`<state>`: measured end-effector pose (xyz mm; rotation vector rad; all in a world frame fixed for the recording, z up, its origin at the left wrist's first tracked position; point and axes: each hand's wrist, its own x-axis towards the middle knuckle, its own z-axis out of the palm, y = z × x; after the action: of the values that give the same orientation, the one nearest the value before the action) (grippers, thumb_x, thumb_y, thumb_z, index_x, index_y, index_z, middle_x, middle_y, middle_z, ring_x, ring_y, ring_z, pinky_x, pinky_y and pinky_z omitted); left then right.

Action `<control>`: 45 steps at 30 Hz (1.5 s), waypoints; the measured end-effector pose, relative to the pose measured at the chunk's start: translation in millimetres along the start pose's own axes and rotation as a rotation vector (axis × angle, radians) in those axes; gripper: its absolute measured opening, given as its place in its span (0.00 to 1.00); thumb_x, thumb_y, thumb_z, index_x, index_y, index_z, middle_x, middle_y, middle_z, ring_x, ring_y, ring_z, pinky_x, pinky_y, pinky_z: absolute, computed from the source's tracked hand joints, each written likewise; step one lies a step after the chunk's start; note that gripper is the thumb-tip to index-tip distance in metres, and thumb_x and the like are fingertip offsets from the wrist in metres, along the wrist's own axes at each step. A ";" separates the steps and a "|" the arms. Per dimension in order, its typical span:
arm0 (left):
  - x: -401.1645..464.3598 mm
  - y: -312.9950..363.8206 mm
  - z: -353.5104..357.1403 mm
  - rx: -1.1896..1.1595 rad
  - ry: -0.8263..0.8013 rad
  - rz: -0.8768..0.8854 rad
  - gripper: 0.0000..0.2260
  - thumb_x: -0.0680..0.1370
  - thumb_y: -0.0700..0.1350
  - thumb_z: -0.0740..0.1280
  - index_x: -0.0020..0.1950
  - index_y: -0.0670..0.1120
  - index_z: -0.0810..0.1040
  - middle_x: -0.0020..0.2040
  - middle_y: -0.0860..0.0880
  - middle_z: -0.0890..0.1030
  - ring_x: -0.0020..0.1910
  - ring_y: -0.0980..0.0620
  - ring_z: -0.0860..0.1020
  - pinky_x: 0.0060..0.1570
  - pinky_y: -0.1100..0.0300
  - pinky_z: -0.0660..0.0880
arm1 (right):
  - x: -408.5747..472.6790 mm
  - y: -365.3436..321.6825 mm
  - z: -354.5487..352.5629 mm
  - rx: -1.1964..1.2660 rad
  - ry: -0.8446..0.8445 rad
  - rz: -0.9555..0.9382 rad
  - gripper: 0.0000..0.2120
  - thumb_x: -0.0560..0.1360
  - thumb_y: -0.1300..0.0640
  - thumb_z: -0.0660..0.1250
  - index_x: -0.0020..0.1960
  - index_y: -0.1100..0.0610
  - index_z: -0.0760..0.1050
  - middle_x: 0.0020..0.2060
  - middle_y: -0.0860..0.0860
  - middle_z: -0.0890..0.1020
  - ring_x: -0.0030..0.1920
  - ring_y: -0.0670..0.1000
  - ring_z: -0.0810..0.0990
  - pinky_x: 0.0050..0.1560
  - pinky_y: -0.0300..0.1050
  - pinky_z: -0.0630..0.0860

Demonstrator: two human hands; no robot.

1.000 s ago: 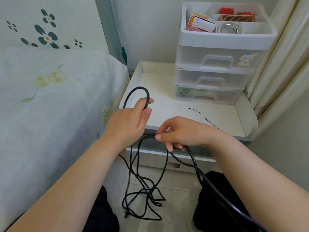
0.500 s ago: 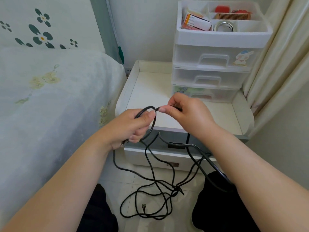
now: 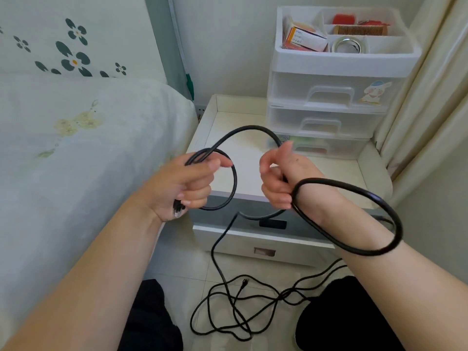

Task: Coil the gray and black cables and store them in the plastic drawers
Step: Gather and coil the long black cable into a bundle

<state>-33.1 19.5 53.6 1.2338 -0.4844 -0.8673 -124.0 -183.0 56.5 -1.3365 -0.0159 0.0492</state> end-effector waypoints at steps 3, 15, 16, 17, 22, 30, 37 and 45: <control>1.0 -0.8 7.7 0.242 0.117 -0.012 0.06 0.75 0.47 0.69 0.45 0.46 0.83 0.23 0.54 0.58 0.18 0.58 0.56 0.22 0.65 0.53 | -1.4 -3.4 1.9 0.083 -0.030 0.052 0.30 0.73 0.31 0.48 0.32 0.55 0.70 0.22 0.49 0.61 0.19 0.46 0.57 0.22 0.32 0.55; -14.2 3.5 3.7 -0.164 -0.190 -0.039 0.23 0.72 0.65 0.63 0.47 0.47 0.84 0.16 0.57 0.62 0.12 0.62 0.63 0.18 0.72 0.59 | -4.3 24.2 1.0 -1.256 0.264 -0.243 0.15 0.80 0.40 0.47 0.47 0.49 0.64 0.28 0.49 0.73 0.33 0.57 0.73 0.34 0.49 0.69; -14.6 4.6 4.0 -0.226 -0.276 -0.046 0.24 0.73 0.65 0.63 0.52 0.47 0.83 0.17 0.56 0.61 0.12 0.62 0.62 0.17 0.71 0.58 | -2.3 27.1 1.5 -1.308 0.282 -0.208 0.14 0.80 0.42 0.47 0.49 0.51 0.64 0.28 0.48 0.72 0.33 0.57 0.72 0.32 0.49 0.67; -14.2 4.7 5.1 -0.289 -0.359 -0.056 0.26 0.74 0.65 0.60 0.56 0.46 0.82 0.18 0.55 0.60 0.13 0.60 0.60 0.17 0.70 0.57 | 0.1 31.0 3.0 -1.361 0.294 -0.160 0.14 0.81 0.44 0.47 0.50 0.53 0.64 0.28 0.48 0.71 0.32 0.58 0.72 0.31 0.49 0.65; -8.4 8.4 15.5 -0.635 -0.524 -0.059 0.29 0.80 0.60 0.51 0.74 0.43 0.63 0.28 0.49 0.63 0.18 0.57 0.63 0.19 0.65 0.62 | 2.4 69.2 18.1 -1.433 0.210 0.030 0.09 0.82 0.53 0.52 0.60 0.55 0.60 0.39 0.52 0.78 0.34 0.59 0.74 0.31 0.47 0.66; -6.4 19.6 36.4 -0.503 0.185 0.186 0.23 0.80 0.60 0.53 0.71 0.52 0.70 0.24 0.54 0.60 0.13 0.60 0.59 0.14 0.70 0.54 | -3.7 90.3 47.7 -1.143 0.006 0.064 0.25 0.80 0.52 0.58 0.73 0.49 0.50 0.38 0.50 0.78 0.34 0.51 0.77 0.36 0.50 0.75; 4.7 12.0 43.9 -0.278 0.314 0.290 0.16 0.81 0.59 0.52 0.67 0.62 0.67 0.27 0.51 0.66 0.28 0.54 0.77 0.30 0.59 0.77 | -6.4 60.1 55.8 -0.884 -0.289 0.221 0.38 0.78 0.48 0.63 0.76 0.44 0.40 0.49 0.50 0.77 0.31 0.38 0.75 0.34 0.30 0.72; 4.5 -14.0 54.3 0.631 0.081 0.278 0.27 0.77 0.62 0.51 0.72 0.72 0.40 0.53 0.57 0.81 0.57 0.56 0.79 0.58 0.54 0.75 | 1.6 43.5 31.3 -0.623 -0.514 0.555 0.24 0.78 0.55 0.64 0.72 0.50 0.61 0.33 0.52 0.76 0.21 0.47 0.67 0.22 0.39 0.67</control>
<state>-74.8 -18.2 55.5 1.7140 -0.8822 -0.4300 -124.8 -142.5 21.4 -1.8818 -0.1009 0.9196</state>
